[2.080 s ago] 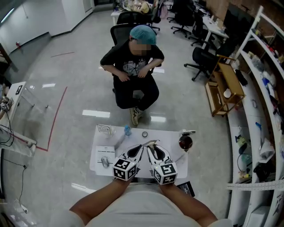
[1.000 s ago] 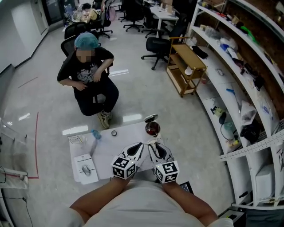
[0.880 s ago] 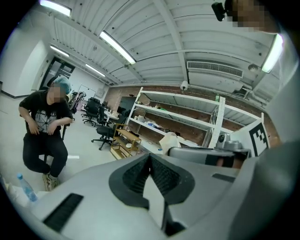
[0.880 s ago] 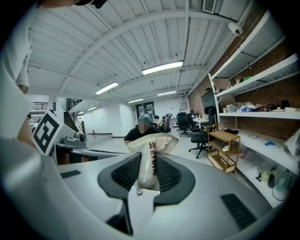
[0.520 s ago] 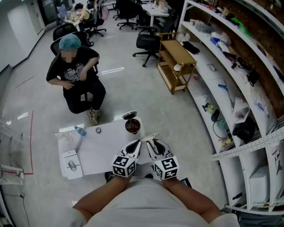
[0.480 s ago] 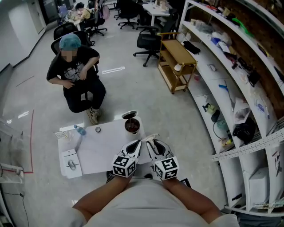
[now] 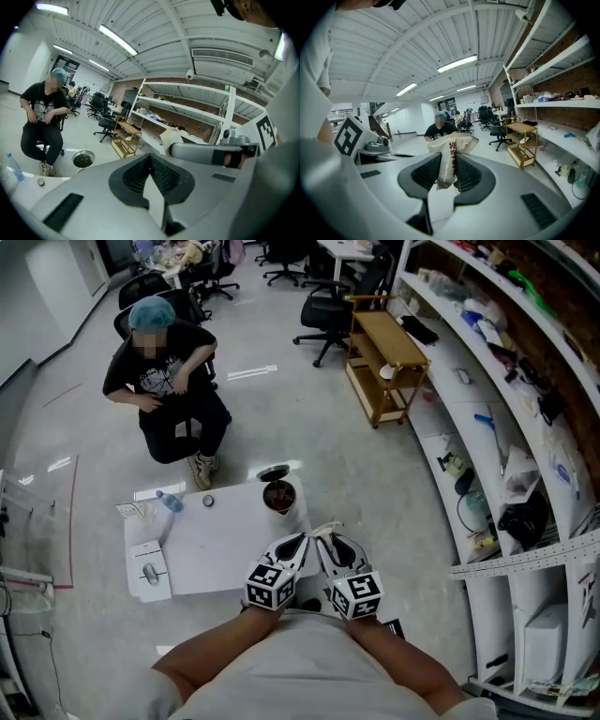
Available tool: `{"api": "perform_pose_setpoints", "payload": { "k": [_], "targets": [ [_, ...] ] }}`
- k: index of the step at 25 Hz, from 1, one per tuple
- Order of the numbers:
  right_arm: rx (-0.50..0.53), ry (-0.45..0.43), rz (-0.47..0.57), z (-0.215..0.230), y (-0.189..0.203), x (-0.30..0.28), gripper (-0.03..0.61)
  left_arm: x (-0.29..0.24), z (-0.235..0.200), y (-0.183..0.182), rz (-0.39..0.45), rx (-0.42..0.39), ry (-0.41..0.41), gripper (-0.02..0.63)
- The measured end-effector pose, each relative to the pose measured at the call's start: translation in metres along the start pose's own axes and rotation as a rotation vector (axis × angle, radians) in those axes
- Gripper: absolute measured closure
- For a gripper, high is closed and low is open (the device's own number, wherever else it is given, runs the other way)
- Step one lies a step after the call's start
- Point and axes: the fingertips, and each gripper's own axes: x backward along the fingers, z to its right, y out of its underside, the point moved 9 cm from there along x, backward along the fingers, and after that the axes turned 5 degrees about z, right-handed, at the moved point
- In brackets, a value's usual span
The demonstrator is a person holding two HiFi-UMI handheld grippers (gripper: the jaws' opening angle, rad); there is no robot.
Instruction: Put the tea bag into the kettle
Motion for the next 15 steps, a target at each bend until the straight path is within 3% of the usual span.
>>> {"api": "perform_pose_setpoints", "payload": {
  "k": [10, 15],
  "targets": [
    [0.013, 0.015, -0.003, 0.013, -0.009, -0.033, 0.482, -0.025, -0.031, -0.015, 0.002, 0.010, 0.002, 0.603],
    [0.012, 0.027, -0.006, 0.019, -0.028, -0.070, 0.480, -0.040, -0.060, -0.047, 0.026, -0.003, 0.010, 0.604]
  ]
}}
